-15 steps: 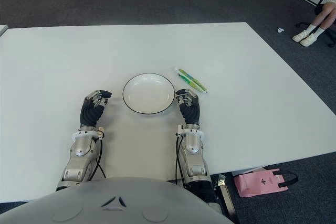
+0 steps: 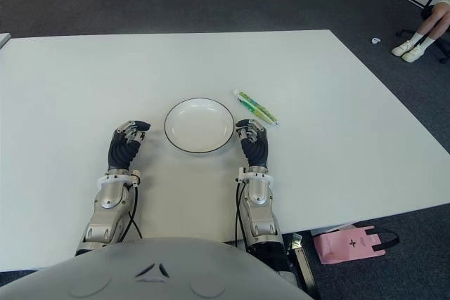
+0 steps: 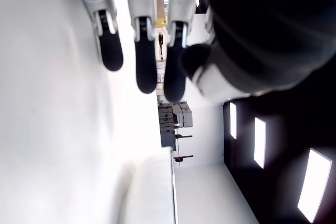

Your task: Put the toothpaste on the table into the plate.

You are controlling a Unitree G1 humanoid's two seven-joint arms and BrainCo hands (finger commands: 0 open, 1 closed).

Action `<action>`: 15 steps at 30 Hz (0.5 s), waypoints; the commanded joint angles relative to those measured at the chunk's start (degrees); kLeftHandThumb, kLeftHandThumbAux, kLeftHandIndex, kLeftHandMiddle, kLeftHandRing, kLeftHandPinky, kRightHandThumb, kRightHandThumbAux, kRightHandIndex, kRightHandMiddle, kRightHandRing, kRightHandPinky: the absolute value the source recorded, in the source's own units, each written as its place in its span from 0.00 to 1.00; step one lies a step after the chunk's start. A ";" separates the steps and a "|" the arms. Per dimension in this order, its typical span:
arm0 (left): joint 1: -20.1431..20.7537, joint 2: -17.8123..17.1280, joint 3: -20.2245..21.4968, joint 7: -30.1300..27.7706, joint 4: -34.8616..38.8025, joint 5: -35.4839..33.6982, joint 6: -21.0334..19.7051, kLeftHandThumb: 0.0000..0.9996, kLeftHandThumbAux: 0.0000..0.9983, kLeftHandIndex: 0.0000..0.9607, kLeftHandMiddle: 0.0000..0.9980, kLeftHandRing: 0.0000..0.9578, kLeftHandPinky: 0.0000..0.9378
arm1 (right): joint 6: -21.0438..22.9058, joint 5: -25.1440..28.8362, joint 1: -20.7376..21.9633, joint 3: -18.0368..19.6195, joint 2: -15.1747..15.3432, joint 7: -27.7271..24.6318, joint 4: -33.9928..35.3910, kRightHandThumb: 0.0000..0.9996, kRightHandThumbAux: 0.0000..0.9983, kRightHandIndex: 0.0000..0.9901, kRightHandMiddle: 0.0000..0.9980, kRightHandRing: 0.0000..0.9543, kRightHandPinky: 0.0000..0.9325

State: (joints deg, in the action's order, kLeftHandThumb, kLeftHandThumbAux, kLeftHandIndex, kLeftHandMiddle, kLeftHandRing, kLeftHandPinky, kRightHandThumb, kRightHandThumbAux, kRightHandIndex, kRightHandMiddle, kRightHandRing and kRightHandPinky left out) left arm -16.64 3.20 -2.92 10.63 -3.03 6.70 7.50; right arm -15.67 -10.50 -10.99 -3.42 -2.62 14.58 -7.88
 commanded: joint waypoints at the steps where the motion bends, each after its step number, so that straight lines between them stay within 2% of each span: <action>1: -0.23 0.22 -0.21 -0.51 -1.23 0.01 -1.75 0.71 0.72 0.43 0.40 0.35 0.25 | -2.57 -2.44 -0.18 0.66 0.97 2.13 -1.53 0.71 0.73 0.42 0.47 0.47 0.47; 5: -0.21 0.23 -0.31 -0.43 -1.22 0.17 -1.80 0.71 0.72 0.43 0.40 0.35 0.26 | -4.44 -3.94 -0.71 0.78 1.75 3.31 -0.37 0.71 0.73 0.42 0.46 0.45 0.41; 9: -0.08 0.22 -0.40 -0.54 -1.31 0.11 -1.65 0.71 0.72 0.43 0.40 0.35 0.27 | -9.03 -7.26 -0.47 0.96 2.66 7.17 -1.56 0.71 0.73 0.42 0.42 0.42 0.39; 15: -0.06 0.28 -0.51 -0.36 -1.26 0.30 -1.76 0.71 0.72 0.43 0.39 0.35 0.27 | -10.46 -14.21 0.04 1.30 3.92 13.47 -1.51 0.70 0.73 0.41 0.32 0.35 0.38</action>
State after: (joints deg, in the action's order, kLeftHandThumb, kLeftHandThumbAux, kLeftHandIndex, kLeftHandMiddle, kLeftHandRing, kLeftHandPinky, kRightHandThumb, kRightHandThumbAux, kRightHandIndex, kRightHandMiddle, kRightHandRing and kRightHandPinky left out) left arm -16.46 3.30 -3.18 10.63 -3.02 6.73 7.53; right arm -25.64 -21.38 -10.56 -2.66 0.25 25.52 -7.96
